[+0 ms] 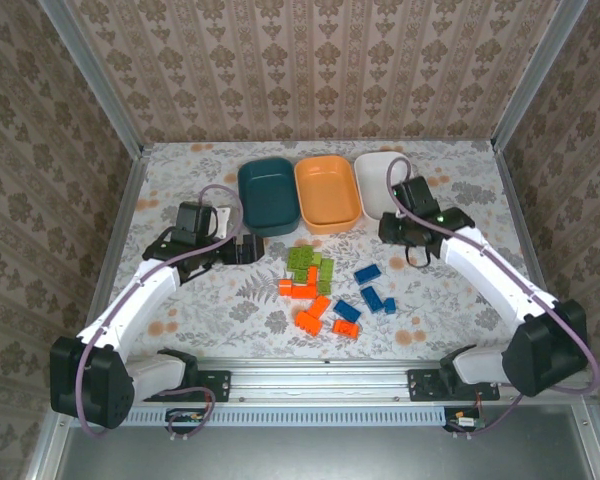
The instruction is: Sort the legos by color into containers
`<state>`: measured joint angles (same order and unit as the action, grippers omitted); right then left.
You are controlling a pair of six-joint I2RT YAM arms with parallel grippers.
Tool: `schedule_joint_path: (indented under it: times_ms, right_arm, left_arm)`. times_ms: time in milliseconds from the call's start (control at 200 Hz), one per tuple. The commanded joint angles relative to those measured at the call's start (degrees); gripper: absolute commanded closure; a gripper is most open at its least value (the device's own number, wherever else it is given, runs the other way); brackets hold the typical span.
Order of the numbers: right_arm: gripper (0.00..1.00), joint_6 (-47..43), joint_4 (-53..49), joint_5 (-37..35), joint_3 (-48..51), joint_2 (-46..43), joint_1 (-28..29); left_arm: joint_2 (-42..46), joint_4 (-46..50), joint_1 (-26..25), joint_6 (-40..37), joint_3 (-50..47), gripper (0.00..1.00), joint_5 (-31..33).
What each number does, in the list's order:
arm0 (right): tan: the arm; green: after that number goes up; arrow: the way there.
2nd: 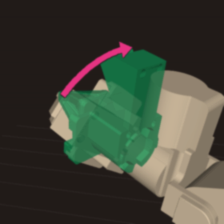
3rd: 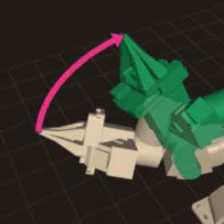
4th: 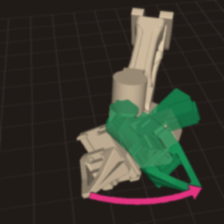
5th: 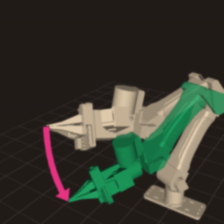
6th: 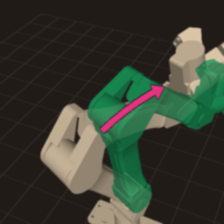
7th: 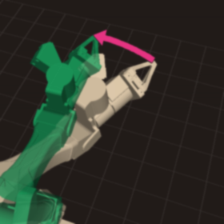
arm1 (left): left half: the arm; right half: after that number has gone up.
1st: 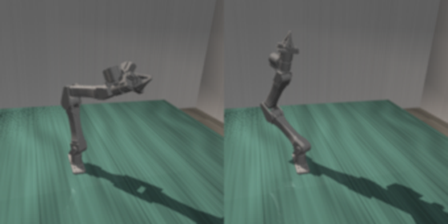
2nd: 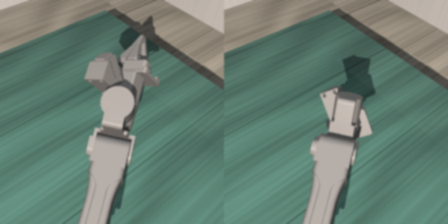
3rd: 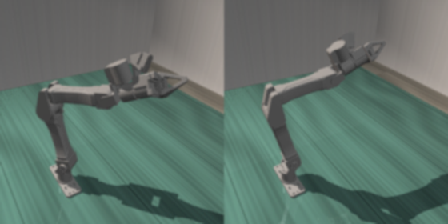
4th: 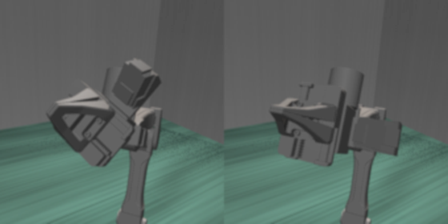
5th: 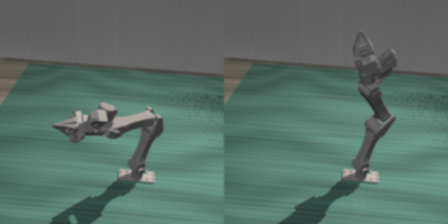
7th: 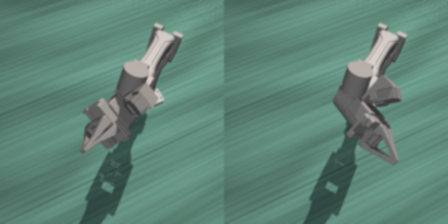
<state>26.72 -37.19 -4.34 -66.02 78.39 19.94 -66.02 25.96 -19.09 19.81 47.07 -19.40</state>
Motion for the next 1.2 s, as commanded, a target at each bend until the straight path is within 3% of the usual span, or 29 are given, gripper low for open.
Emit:
schedule_joint_path:
  times_ms: [0, 345, 710, 970, 1095, 1195]
  right_arm:
    - [0.82, -3.0, -1.8, -1.5, -7.0, 8.7, -1.1]
    - [0.82, -5.1, -3.1, -0.3, -28.0, 34.1, -5.6]
    - [0.77, -5.6, -4.2, 0.6, -36.9, 46.8, -8.4]
    - [0.57, -7.1, -6.4, 2.1, -40.5, 45.7, -9.4]
    - [0.54, -7.4, -7.8, 2.1, -39.6, 39.7, -9.6]
    - [0.54, -6.2, -6.8, 3.0, -31.9, 30.0, -9.1]
  left_arm:
    - [1.7, -1.8, -0.2, 3.5, -1.3, 0.00, -3.0]
    - [4.5, 0.3, -0.2, 5.0, -1.8, 0.00, -4.0]
    - [5.7, 1.6, -0.2, 5.5, -1.9, 0.00, -3.8]
    - [4.8, 1.6, -0.2, 5.8, -1.1, 0.00, -3.5]
    - [4.5, 1.0, -0.2, 6.5, -1.0, 0.00, -3.6]
    - [4.4, 0.1, -0.3, 7.3, -1.3, 0.00, -3.8]
